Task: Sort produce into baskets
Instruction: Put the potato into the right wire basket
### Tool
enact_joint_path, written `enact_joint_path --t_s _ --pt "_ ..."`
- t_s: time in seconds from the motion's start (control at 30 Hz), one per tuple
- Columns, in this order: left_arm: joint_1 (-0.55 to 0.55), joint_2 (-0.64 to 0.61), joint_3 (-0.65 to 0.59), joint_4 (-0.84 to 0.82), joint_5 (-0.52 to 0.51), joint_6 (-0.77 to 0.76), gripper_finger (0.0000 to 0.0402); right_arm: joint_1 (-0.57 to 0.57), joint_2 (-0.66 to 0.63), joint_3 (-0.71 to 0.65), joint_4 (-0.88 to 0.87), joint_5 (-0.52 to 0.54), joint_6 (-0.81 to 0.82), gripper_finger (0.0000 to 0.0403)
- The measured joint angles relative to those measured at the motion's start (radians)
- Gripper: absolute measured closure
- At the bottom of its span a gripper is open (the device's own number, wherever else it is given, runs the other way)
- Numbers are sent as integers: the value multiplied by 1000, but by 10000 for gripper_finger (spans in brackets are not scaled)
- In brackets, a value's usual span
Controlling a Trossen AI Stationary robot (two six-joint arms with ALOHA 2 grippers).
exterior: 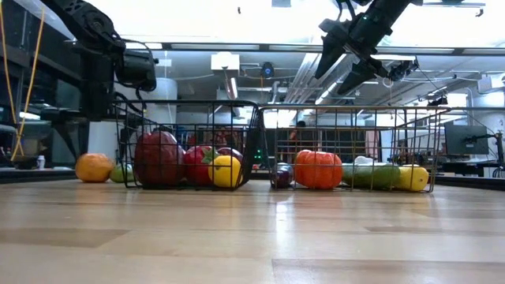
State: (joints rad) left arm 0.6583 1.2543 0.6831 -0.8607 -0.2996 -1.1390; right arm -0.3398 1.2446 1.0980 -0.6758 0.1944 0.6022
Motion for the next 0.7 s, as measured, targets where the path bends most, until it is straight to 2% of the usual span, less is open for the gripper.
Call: enact_joint_path --t_s 0.37,0.7 --pt "1 17 -5 1 -21 -12 5 0 0 0 0 0 3 57" --pt "5 17 -150 145 43 -98 5 0 0 0 0 1 3 57"
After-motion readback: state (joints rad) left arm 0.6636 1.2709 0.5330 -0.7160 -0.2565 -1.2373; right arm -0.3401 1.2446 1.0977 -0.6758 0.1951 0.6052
